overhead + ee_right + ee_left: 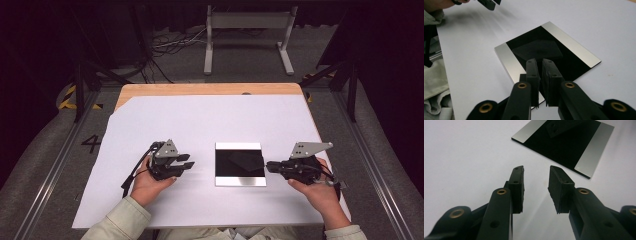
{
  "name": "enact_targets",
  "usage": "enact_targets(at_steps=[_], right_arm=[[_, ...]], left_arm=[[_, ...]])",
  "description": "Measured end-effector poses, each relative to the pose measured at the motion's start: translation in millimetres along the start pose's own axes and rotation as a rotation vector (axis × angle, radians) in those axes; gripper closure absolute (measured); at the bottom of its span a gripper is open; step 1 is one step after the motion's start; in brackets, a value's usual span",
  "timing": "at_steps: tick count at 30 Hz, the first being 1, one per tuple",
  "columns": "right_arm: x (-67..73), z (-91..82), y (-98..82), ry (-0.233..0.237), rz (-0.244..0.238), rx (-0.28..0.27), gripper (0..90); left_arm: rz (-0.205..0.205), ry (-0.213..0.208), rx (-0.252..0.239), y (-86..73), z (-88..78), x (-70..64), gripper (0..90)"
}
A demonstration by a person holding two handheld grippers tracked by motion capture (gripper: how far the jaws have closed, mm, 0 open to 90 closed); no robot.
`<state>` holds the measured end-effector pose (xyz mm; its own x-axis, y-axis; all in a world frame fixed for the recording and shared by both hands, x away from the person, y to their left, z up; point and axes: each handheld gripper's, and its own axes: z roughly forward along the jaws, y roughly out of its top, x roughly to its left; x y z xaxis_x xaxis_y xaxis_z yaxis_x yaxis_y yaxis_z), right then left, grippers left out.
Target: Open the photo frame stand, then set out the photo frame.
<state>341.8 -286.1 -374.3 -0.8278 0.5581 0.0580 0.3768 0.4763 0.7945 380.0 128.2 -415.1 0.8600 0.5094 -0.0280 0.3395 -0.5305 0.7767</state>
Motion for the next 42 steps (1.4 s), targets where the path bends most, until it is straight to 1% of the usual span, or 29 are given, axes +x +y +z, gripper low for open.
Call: enact_targets(at_steps=[5, 8, 11, 14, 18, 21, 25, 28, 29, 32, 37, 39, 42], right_arm=[[0.5, -7.4, 3.5, -0.017, 0.008, -0.012, 76.4], [0.7, -9.2, 5.0, -0.022, 0.011, -0.015, 75.4], [1.1, -12.0, 7.2, -0.036, 0.007, -0.014, 74.5], [0.8, -13.7, 9.1, -0.045, 0.005, -0.004, 72.4], [-0.5, -14.4, 11.7, -0.044, 0.017, 0.001, 70.6], [-3.0, -15.1, 14.6, -0.046, 0.039, 0.0, 67.4], [-6.3, -15.1, 17.8, -0.046, 0.058, -0.001, 65.9], [-10.0, -14.1, 20.1, -0.026, 0.077, -0.003, 62.1], [-11.2, -13.3, 21.2, -0.022, 0.085, 0.004, 60.7], [-14.2, -12.6, 23.1, -0.025, 0.096, 0.008, 60.5], [-20.9, -10.7, 28.5, -0.046, 0.122, 0.026, 60.4], [-23.0, -9.4, 31.1, -0.05, 0.123, 0.028, 60.4], [-26.4, -7.4, 34.2, -0.044, 0.126, 0.018, 59.1]], left_arm=[[-0.002, 0.001, 0.0, -0.1, 0.3, 0.0, 66.0], [-0.001, 0.001, 0.003, -0.2, 0.2, 0.0, 65.9], [-0.003, 0.001, 0.003, -0.4, 0.2, -0.2, 65.9], [0.001, 0.003, 0.005, -0.4, 0.6, -0.1, 65.9], [0.0, 0.004, 0.007, -1.0, 1.0, -0.8, 65.9], [-0.003, 0.006, 0.005, -1.3, 0.5, -0.4, 65.9], [-0.003, 0.008, 0.006, -1.4, 1.2, -0.1, 65.9], [-0.001, 0.008, 0.009, -1.3, 1.3, -0.7, 65.8], [-0.001, 0.009, 0.009, -1.3, 1.3, -0.7, 65.7], [-0.004, 0.012, 0.006, -1.5, 1.2, -0.4, 65.6], [-0.001, 0.014, 0.01, -1.7, 1.0, -0.5, 65.4], [-0.004, 0.014, 0.01, -2.0, 0.9, -0.5, 65.3], [-0.005, 0.016, 0.009, -2.0, 0.7, 0.0, 65.4]])
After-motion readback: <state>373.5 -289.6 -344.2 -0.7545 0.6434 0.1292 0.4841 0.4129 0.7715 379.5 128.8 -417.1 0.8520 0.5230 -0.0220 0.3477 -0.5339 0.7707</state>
